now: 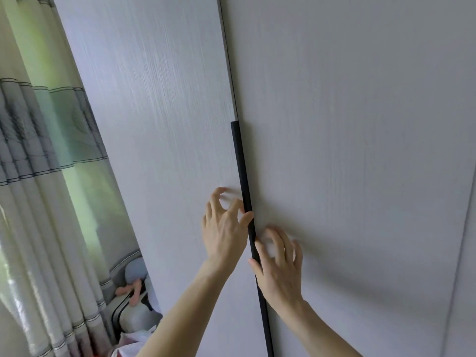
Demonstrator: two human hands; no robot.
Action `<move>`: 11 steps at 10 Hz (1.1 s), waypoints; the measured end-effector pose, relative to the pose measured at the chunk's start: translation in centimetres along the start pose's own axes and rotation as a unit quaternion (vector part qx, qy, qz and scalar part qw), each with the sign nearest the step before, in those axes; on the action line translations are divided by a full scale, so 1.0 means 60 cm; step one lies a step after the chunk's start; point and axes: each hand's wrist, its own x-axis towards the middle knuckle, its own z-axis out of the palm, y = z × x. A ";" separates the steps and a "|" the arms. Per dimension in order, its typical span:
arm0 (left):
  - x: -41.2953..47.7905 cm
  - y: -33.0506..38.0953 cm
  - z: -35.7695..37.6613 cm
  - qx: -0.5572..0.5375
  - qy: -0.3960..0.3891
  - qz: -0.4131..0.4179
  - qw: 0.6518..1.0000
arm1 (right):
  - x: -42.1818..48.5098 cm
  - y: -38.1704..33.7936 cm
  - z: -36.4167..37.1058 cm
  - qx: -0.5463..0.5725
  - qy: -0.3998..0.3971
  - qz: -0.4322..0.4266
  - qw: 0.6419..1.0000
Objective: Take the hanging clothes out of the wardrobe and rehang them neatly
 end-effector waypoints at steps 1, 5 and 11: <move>0.009 -0.012 0.012 -0.007 0.004 0.030 1.000 | 0.010 0.008 0.007 -0.024 -0.004 -0.017 1.000; 0.043 -0.099 0.121 0.057 0.075 0.187 0.978 | 0.149 0.142 -0.084 -0.126 0.089 -0.071 0.985; 0.025 -0.097 0.153 0.037 0.102 0.157 0.982 | 0.232 0.179 -0.206 -0.056 0.046 -0.102 0.992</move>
